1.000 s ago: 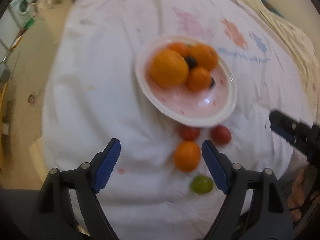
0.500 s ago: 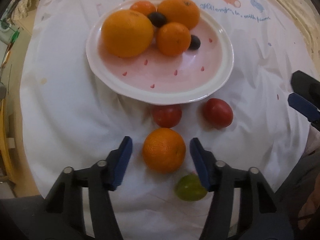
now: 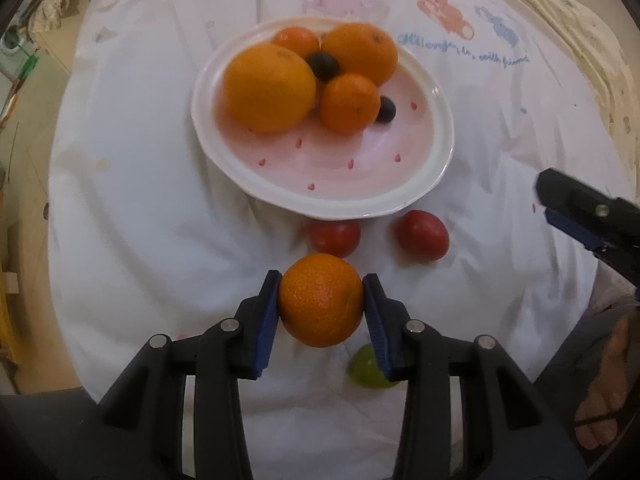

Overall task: Organize fruits
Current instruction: 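Grasp a tangerine on the sheet with the left tool, then lift the tangerine with the left tool while the right tool grasps a red tomato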

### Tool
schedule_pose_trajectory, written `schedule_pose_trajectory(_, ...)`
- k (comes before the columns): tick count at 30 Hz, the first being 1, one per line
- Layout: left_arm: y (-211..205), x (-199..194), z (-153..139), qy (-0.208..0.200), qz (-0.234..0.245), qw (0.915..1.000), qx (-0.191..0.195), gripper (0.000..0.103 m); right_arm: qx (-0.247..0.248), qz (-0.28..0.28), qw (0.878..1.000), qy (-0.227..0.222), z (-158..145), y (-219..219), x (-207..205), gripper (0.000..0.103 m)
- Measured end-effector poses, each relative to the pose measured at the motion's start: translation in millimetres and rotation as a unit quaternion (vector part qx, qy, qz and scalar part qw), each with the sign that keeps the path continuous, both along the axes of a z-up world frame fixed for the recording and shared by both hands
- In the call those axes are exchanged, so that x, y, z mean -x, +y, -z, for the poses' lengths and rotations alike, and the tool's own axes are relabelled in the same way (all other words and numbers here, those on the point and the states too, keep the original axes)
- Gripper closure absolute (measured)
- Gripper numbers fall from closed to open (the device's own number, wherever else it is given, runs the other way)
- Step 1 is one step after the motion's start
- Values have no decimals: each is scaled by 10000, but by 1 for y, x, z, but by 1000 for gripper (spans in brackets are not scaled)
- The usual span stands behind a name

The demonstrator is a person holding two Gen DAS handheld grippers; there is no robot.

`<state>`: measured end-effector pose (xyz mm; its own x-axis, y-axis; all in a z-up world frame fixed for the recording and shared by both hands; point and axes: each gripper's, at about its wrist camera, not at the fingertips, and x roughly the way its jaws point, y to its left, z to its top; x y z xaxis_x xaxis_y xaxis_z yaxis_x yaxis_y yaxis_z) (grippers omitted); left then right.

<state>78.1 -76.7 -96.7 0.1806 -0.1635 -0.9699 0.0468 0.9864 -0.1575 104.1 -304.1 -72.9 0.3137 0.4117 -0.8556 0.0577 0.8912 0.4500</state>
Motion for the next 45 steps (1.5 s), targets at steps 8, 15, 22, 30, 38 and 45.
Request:
schedule_pose_trajectory(8,27,2,-31,-385,-171,9990,146,67,393,-291,9988,44,8,17,-2,26)
schedule_pose_trajectory(15,59,5,-38,-502,-601,9969,60,67,1044,-1167,9876,148,23,55,-10,25)
schedule_pose_trajectory(22,65,-1,-33,-402,-711,9966,74,67,1687,-1825,9680,352,52,88,-13,25)
schedule_pose_trajectory(30,57,-2,-33,-412,-629,9971,126,67,2025,-2149,9551,233,61,101,-14,47)
schedule_pose_trajectory(38,61,-3,-29,-361,-683,9970,73,67,1680,-2364,9567,247,56,106,-10,70)
schedule_pose_trajectory(45,58,-5,-28,-441,-688,9967,-5,67,1524,-2224,9627,204,47,94,-4,70)
